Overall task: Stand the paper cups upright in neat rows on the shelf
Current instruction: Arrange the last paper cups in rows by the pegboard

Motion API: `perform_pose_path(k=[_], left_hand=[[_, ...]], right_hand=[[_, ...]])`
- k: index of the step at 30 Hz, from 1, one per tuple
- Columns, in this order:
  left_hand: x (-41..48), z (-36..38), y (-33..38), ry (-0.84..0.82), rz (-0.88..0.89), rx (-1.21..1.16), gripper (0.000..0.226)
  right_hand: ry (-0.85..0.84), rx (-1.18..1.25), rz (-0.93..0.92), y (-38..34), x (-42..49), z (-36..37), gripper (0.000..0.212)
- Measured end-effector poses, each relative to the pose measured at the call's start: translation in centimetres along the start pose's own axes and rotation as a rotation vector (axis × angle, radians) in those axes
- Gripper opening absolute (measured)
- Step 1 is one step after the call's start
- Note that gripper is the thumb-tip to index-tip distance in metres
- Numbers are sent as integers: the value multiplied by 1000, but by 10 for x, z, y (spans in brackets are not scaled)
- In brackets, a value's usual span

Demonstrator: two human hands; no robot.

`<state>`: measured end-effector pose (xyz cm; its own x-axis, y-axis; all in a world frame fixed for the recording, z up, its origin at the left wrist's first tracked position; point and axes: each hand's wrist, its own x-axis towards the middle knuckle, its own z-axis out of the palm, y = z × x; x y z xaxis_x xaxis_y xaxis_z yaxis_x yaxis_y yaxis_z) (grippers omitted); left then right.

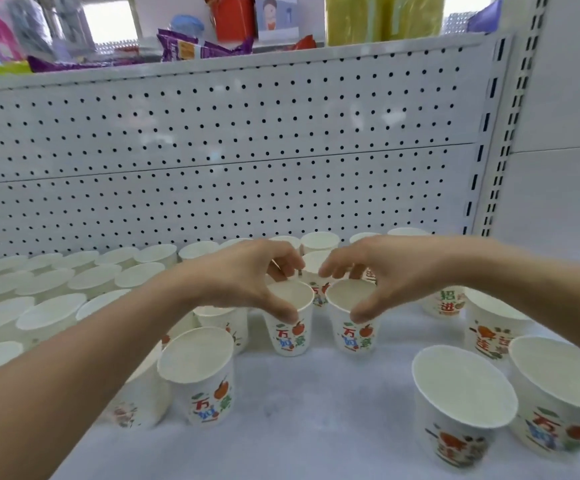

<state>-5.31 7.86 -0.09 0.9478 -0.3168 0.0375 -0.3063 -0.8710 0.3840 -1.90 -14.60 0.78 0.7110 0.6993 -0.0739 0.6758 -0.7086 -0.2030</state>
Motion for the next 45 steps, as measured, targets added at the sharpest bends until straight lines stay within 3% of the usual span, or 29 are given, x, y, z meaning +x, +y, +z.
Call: perform_pose_path(k=[4, 20, 23, 26, 30, 33, 38, 41, 45], left_hand=[[-8, -5, -12, 23, -30, -37, 69], [-15, 0, -19, 54, -38, 88, 61], [-31, 3, -1, 193, 25, 181, 66], [-58, 25, 38, 269, 185, -30, 68], [-72, 79, 82, 199, 322, -294, 84], [-66, 111, 101, 264, 304, -421, 95], [-57, 132, 115, 340, 266, -445, 91], [-57, 131, 117, 370, 251, -434, 74], [-64, 116, 104, 330, 213, -358, 70]], right_hand=[[88, 50, -57, -4, 14, 10, 66], [162, 121, 33, -5, 7, 17, 64], [190, 127, 87, -8, -14, 11, 66], [346, 210, 114, -15, -60, 1, 60], [748, 424, 153, -26, -132, 25, 46], [920, 315, 334, -28, -167, 60, 58], [913, 430, 558, -22, -184, 96, 82], [923, 480, 578, -18, -179, 107, 75], [919, 463, 553, -20, -166, 111, 60]])
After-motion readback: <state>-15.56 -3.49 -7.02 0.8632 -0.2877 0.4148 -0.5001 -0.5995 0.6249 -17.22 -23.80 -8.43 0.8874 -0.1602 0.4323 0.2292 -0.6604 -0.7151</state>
